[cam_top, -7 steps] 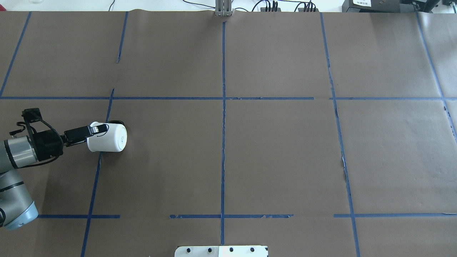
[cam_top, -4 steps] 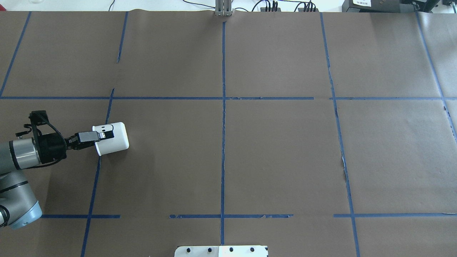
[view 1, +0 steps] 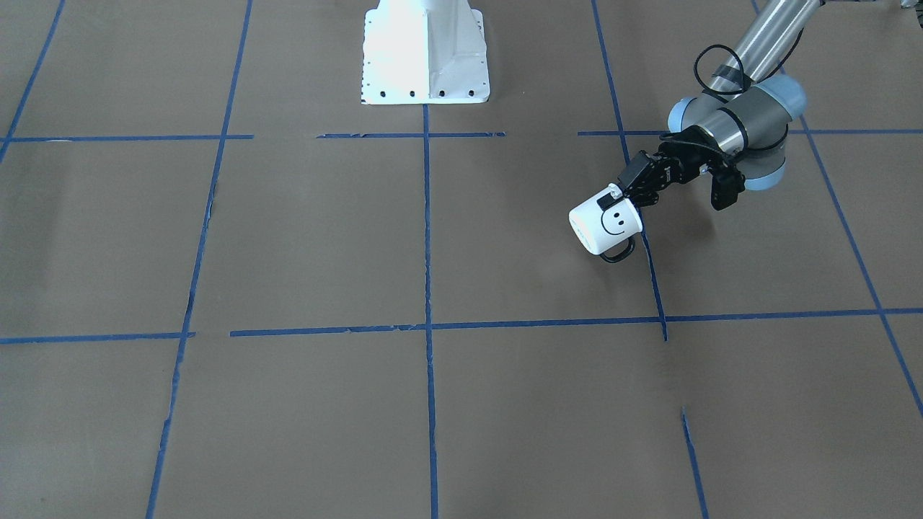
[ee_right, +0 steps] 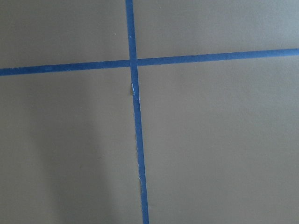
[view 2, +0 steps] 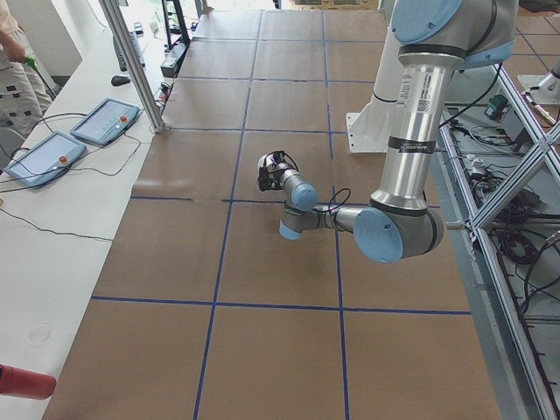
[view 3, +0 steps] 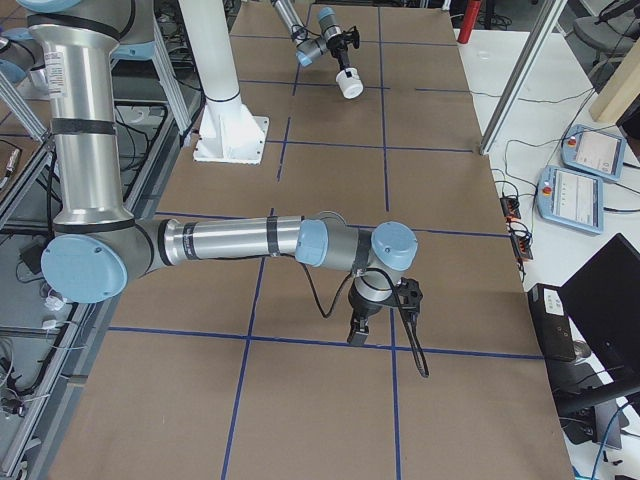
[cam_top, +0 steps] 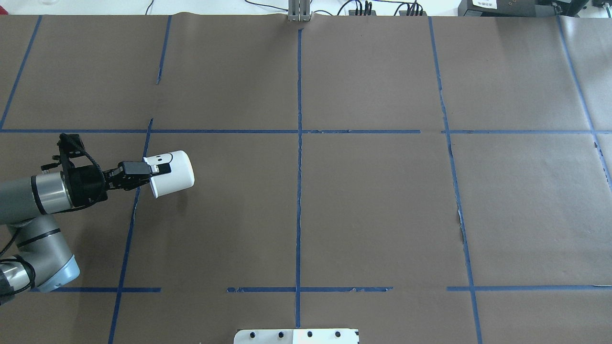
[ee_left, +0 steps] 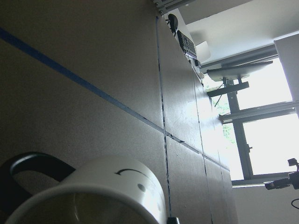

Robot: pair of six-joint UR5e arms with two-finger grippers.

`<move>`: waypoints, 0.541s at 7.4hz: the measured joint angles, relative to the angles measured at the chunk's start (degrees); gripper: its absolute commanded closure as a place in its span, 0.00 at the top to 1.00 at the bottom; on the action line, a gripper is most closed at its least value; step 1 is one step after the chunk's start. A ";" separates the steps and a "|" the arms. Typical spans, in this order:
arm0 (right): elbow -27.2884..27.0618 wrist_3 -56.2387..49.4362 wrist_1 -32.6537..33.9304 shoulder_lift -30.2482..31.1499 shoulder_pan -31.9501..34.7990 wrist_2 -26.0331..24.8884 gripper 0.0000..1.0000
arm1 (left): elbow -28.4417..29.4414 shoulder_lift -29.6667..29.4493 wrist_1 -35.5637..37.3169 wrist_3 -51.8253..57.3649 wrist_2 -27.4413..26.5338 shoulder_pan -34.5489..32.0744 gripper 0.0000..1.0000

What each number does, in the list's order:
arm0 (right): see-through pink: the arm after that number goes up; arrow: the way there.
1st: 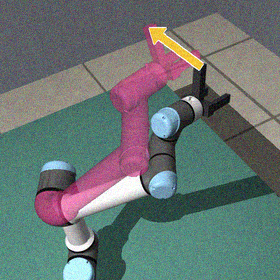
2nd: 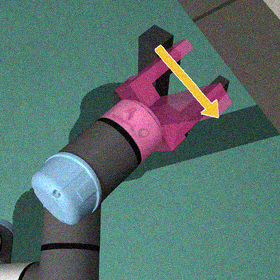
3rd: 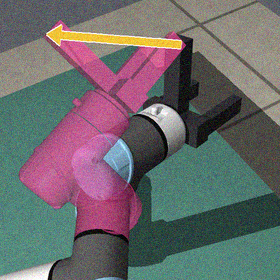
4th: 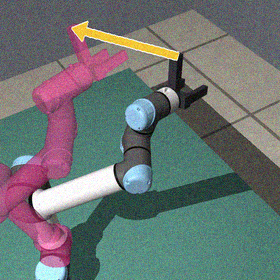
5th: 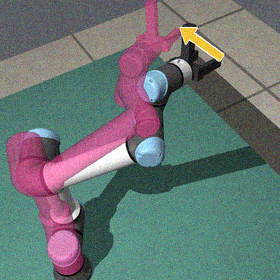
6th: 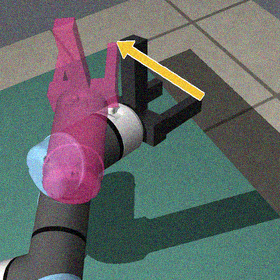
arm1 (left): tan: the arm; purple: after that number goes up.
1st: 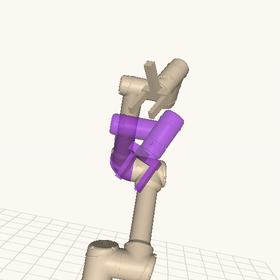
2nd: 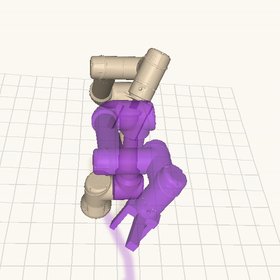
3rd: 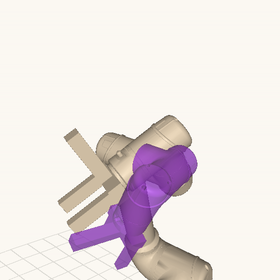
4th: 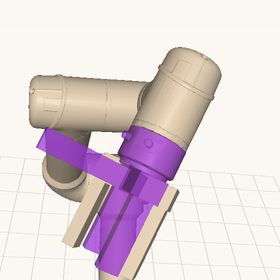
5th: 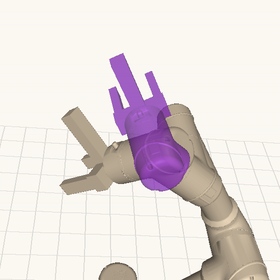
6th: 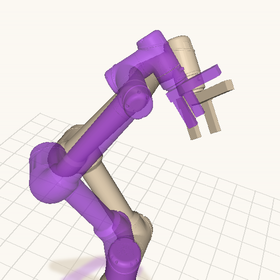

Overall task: Flip mug
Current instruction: 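Carry the mug toward the table centre with the left gripper, rotating it upright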

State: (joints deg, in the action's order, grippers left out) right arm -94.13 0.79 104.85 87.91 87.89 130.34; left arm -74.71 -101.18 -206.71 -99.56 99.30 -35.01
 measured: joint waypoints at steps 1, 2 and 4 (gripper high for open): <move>0.00 0.00 0.00 -0.01 0.00 0.00 1.00 | -1.17 -1.06 2.57 -0.42 0.36 -0.48 0.00; 0.00 0.00 0.00 -0.01 0.00 0.00 1.00 | -3.43 -2.05 9.11 -0.38 1.91 -1.04 0.00; 0.00 0.00 0.00 0.00 0.00 0.00 1.00 | -8.67 -6.21 28.04 0.21 7.01 -2.98 0.00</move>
State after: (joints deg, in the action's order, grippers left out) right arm -94.13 0.79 104.85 87.92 87.89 130.34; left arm -83.38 -107.39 -178.67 -99.35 106.31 -37.99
